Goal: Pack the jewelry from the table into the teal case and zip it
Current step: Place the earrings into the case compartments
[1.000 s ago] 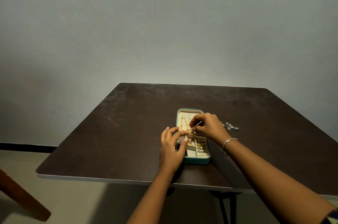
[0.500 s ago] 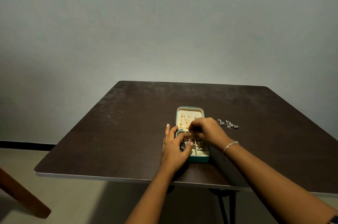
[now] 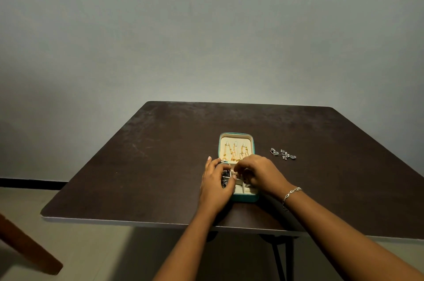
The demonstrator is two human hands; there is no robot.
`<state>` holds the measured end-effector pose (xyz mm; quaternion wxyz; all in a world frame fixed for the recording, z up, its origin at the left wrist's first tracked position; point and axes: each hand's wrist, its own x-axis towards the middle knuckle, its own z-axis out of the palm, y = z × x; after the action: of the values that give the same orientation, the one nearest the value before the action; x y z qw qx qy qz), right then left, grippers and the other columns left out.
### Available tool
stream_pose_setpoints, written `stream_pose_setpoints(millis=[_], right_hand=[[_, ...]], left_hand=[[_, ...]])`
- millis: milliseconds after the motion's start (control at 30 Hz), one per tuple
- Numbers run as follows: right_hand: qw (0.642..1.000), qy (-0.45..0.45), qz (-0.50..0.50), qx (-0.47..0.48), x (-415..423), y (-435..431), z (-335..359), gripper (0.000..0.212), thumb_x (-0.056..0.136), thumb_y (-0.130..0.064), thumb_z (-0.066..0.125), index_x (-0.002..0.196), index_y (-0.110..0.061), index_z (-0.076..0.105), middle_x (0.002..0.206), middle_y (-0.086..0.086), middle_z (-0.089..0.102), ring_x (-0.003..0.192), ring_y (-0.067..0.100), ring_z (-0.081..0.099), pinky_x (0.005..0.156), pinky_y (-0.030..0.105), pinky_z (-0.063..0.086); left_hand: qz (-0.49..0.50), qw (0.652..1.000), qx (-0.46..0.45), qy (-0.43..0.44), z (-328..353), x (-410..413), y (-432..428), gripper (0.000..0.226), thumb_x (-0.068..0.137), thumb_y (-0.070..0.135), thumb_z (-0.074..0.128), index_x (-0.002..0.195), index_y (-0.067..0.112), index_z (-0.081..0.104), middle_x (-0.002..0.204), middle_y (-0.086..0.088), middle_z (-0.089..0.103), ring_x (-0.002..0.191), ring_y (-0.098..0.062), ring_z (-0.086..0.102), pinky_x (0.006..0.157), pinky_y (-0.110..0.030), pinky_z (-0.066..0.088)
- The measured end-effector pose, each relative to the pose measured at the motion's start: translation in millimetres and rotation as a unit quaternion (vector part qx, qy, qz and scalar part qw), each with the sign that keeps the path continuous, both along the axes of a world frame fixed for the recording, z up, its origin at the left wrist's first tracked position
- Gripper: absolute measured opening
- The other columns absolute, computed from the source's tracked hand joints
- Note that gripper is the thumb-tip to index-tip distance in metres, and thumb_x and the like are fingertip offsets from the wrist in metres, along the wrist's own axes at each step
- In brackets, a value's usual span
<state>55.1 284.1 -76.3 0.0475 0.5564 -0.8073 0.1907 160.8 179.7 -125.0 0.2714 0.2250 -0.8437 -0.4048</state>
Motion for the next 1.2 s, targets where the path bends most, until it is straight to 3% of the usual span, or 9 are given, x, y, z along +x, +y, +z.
stream_pose_setpoints(millis=[233,500,667,733,800,900,1033,1133,1200], right_hand=[[1.000,0.005,-0.002,-0.002,-1,4,-11,0.026,0.082,-0.001,0.055,0.099,-0.013,0.070,0.110,0.003,0.057,0.109,0.017,0.044,0.078,0.018,0.032],[0.984,-0.104,-0.054,-0.135,-10,41,-8,0.028,0.081,0.003,0.050,0.093,-0.015,0.068,0.096,-0.001,0.058,0.095,0.014,0.053,0.083,0.030,0.045],[0.966,-0.216,-0.062,-0.125,-13,83,-24,0.022,0.085,-0.010,0.061,0.095,-0.028,0.062,0.103,-0.009,0.058,0.099,0.000,0.055,0.082,0.003,0.038],[0.962,-0.233,-0.074,-0.117,-20,99,-31,0.025,0.084,-0.012,0.063,0.095,-0.034,0.058,0.106,-0.010,0.057,0.101,-0.001,0.054,0.081,0.001,0.037],[0.964,-0.227,-0.094,-0.103,-30,112,-37,0.026,0.083,-0.015,0.065,0.098,-0.034,0.057,0.107,-0.011,0.056,0.102,0.000,0.053,0.081,0.002,0.036],[0.956,-0.231,-0.134,-0.119,-47,123,-39,0.025,0.083,-0.015,0.064,0.104,-0.027,0.059,0.108,-0.011,0.055,0.102,0.000,0.052,0.079,0.001,0.035],[0.952,-0.224,-0.163,-0.131,-66,117,-40,0.030,0.081,-0.012,0.066,0.109,-0.021,0.059,0.108,-0.006,0.055,0.101,0.004,0.053,0.078,0.002,0.035],[0.948,-0.215,-0.186,-0.142,-77,110,-42,0.033,0.080,-0.008,0.065,0.111,-0.015,0.058,0.106,-0.003,0.053,0.100,0.006,0.052,0.077,0.006,0.032],[0.942,-0.210,-0.209,-0.160,-85,104,-42,0.031,0.080,-0.006,0.063,0.110,-0.013,0.059,0.106,-0.001,0.055,0.097,0.006,0.051,0.079,0.010,0.031]], left_hand=[[0.006,0.999,0.005,0.040,-2,-1,-2,0.021,0.093,0.009,0.043,0.106,0.016,0.057,0.139,0.001,0.041,0.140,-0.012,0.016,0.104,-0.027,0.027],[0.025,0.997,-0.035,0.070,1,3,0,0.016,0.092,0.015,0.049,0.106,0.016,0.057,0.134,0.001,0.046,0.136,-0.012,0.028,0.100,-0.024,0.030],[0.063,0.979,-0.160,0.109,-6,7,13,0.024,0.087,0.023,0.049,0.106,0.012,0.060,0.124,-0.005,0.057,0.128,-0.008,0.036,0.107,-0.041,0.035],[0.062,0.961,-0.220,0.155,-4,1,22,0.028,0.084,0.027,0.044,0.102,0.013,0.061,0.114,-0.005,0.063,0.122,-0.005,0.040,0.106,-0.040,0.037],[0.035,0.948,-0.248,0.196,3,-11,38,0.025,0.084,0.025,0.045,0.101,0.014,0.060,0.110,-0.005,0.065,0.119,-0.011,0.045,0.105,-0.035,0.035],[-0.034,0.946,-0.231,0.223,14,-31,71,0.022,0.086,0.022,0.046,0.103,0.015,0.058,0.112,-0.004,0.063,0.122,-0.014,0.046,0.105,-0.027,0.033],[-0.087,0.968,-0.132,0.193,16,-55,103,0.028,0.086,0.028,0.041,0.105,0.014,0.057,0.118,-0.005,0.059,0.123,-0.008,0.044,0.100,-0.012,0.032],[-0.078,0.979,-0.101,0.156,12,-69,114,0.035,0.086,0.032,0.037,0.105,0.011,0.057,0.112,-0.006,0.058,0.110,-0.001,0.044,0.089,-0.005,0.027],[-0.056,0.986,-0.090,0.129,9,-78,114,0.028,0.089,0.024,0.041,0.108,0.011,0.056,0.114,-0.004,0.056,0.109,-0.001,0.045,0.087,-0.005,0.026]])
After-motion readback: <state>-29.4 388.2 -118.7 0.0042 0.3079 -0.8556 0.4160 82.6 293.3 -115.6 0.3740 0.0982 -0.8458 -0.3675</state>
